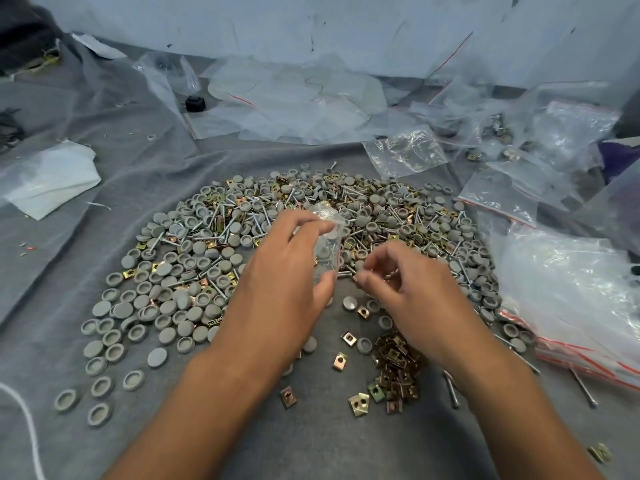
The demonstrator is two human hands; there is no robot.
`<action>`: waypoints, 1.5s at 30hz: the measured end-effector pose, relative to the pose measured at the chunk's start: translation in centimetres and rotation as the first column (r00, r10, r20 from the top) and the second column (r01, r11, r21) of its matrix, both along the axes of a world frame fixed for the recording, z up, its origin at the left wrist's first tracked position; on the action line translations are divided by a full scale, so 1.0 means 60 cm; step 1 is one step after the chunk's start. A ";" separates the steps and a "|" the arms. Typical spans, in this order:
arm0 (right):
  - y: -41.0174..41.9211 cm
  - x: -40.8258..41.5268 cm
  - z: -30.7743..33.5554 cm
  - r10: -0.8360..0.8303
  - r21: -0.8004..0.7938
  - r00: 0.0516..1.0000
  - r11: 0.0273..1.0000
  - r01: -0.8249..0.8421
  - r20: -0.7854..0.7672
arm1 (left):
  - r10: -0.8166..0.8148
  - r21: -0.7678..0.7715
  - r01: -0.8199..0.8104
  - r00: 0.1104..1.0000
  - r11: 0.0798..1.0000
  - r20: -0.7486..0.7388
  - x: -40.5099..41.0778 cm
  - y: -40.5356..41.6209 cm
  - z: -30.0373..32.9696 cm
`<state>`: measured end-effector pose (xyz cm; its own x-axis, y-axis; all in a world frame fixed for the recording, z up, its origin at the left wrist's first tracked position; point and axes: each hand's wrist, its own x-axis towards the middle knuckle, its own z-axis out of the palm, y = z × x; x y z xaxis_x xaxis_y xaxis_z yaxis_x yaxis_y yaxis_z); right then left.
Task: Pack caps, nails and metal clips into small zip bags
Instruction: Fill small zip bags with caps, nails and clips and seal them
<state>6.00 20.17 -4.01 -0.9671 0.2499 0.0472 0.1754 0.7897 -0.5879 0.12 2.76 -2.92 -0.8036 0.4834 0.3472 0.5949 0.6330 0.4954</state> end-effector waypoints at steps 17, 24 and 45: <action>-0.012 0.013 0.017 0.202 0.000 0.932 0.977 -0.212 -0.300 | -0.014 0.014 0.014 0.999 1.000 -0.037 -0.003 -0.002 -0.001; -0.050 -0.011 0.010 0.223 0.213 0.798 0.969 -0.121 -0.560 | -0.051 0.038 0.051 0.998 0.998 -0.022 0.002 0.004 -0.002; -0.031 0.013 0.008 0.463 0.117 0.835 0.851 -0.513 0.297 | -0.001 0.002 0.001 0.999 1.000 -0.034 -0.004 -0.001 -0.004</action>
